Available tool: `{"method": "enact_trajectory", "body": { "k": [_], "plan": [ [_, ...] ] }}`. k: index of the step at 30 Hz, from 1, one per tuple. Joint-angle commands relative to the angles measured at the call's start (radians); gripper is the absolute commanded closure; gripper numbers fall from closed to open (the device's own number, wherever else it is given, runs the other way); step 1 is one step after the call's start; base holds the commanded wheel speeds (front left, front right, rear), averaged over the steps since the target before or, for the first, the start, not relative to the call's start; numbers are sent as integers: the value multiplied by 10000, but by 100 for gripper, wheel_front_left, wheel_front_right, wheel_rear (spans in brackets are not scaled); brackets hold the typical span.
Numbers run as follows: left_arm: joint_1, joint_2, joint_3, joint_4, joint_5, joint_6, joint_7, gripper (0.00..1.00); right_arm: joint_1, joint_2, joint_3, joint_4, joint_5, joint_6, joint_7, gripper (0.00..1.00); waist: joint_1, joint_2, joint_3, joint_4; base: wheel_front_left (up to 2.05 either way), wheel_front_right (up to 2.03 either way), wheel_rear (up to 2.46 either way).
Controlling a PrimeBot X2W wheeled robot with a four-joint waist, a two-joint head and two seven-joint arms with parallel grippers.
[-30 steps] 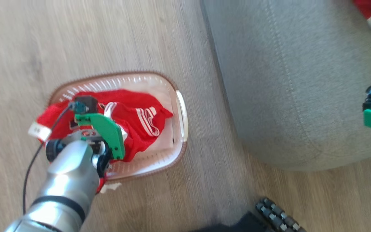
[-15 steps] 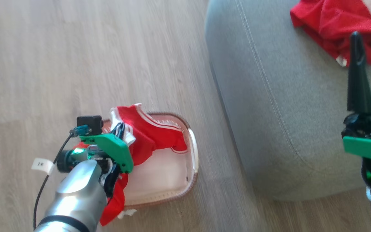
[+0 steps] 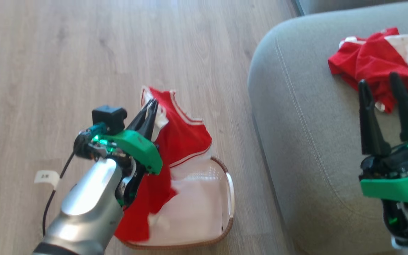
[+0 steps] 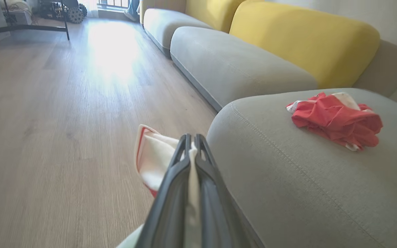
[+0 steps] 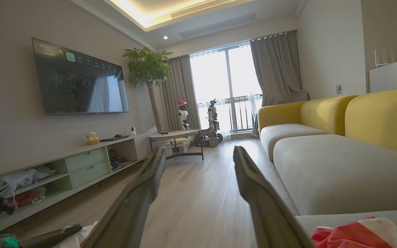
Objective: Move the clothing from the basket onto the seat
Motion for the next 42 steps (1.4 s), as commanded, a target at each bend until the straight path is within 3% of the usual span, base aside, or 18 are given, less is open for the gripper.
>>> {"method": "enact_trajectory", "body": {
  "k": [1,9,16,23,34,42],
  "plan": [
    [-355,338,331,-501,76,66,-7,100,-51,-68,138,-288,-89,-2,-50,0,1,-1,-197,145,0,0,0],
    [-124,1205,515,-4849,304,1093,1079,100,364,119,479,-62,-137,-2,13,0,1,-1,-599,264,0,0,0],
    [-590,1539,495,-6722,454,1374,1978,100,589,169,861,204,-128,-2,19,0,1,-1,-773,335,0,0,0],
    [-1381,1449,303,-6942,526,1291,2583,100,621,104,1360,478,29,-2,9,0,1,-1,-778,434,0,0,0],
    [-2022,961,-57,-6315,456,1042,2740,100,-249,48,3383,1118,252,-2,-24,0,1,-1,-739,641,0,0,0],
    [-2620,391,-318,-5673,449,883,2686,100,-1985,138,5178,2926,839,-2,-44,0,1,-1,-600,982,0,0,0]
  ]
}}
